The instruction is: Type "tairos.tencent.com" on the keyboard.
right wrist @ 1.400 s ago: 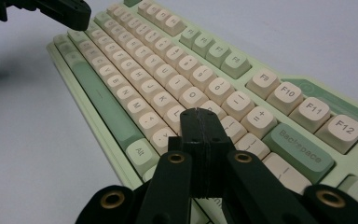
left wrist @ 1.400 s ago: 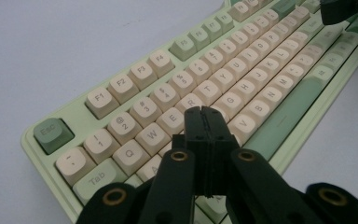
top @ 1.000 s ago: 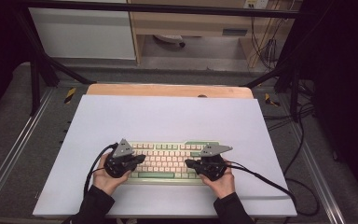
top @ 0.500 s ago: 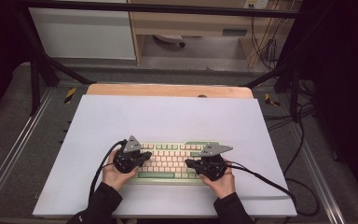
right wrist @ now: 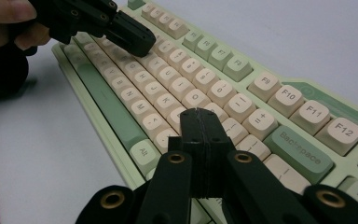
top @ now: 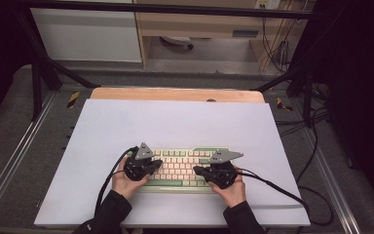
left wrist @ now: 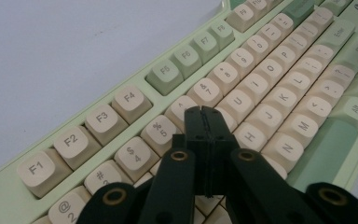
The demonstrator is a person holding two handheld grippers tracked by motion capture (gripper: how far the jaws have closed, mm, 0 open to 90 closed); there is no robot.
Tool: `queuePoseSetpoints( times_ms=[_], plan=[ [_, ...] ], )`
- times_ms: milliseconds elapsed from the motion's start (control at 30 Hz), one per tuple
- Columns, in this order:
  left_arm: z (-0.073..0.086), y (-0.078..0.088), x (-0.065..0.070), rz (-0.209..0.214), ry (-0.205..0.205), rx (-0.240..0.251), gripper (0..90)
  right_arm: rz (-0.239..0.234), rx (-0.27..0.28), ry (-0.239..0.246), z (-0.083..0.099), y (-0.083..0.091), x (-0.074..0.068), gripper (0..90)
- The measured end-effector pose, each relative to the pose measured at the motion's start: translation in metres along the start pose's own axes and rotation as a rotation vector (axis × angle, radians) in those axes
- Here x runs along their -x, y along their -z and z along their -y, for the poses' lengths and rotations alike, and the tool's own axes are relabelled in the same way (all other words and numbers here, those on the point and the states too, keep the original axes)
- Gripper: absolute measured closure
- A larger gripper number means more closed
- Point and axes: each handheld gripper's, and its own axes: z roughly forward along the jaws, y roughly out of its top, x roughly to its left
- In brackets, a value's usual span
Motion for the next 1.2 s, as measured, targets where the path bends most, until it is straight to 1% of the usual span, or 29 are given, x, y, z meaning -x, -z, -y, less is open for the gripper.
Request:
queuePoseSetpoints(
  times_ms=[100,300,367,533,733,833,900,967,1200],
  plan=[
    [0.001,-0.002,0.001,-0.004,-0.005,-0.011,89.9,0.000,0.000,0.000,0.000,0.000,0.000,90.0],
    [0.000,0.000,0.000,0.001,-0.001,-0.001,89.9,-0.002,0.000,0.001,0.000,0.000,0.000,90.0],
    [-0.001,0.004,0.000,0.005,0.002,0.013,89.9,-0.003,-0.002,0.002,0.000,0.000,0.000,90.0],
    [-0.001,0.015,0.001,0.007,-0.006,0.029,89.9,-0.002,0.000,0.002,0.000,0.000,0.000,90.0],
    [0.004,0.029,-0.002,-0.002,-0.009,0.041,89.9,-0.002,-0.002,0.001,0.000,0.000,0.000,90.0],
    [0.008,0.032,-0.006,-0.004,0.009,0.047,89.9,-0.002,-0.002,0.000,0.000,-0.001,0.000,90.0],
    [0.010,0.033,-0.009,-0.010,0.013,0.041,89.9,-0.003,-0.005,0.000,0.001,-0.001,0.000,90.0],
    [0.011,0.035,-0.011,-0.012,0.023,0.046,89.9,-0.002,-0.005,0.001,0.001,-0.001,0.000,90.0],
    [0.014,0.037,-0.016,-0.019,0.032,0.048,89.9,-0.003,-0.002,0.002,0.000,0.000,0.000,90.0]
  ],
)
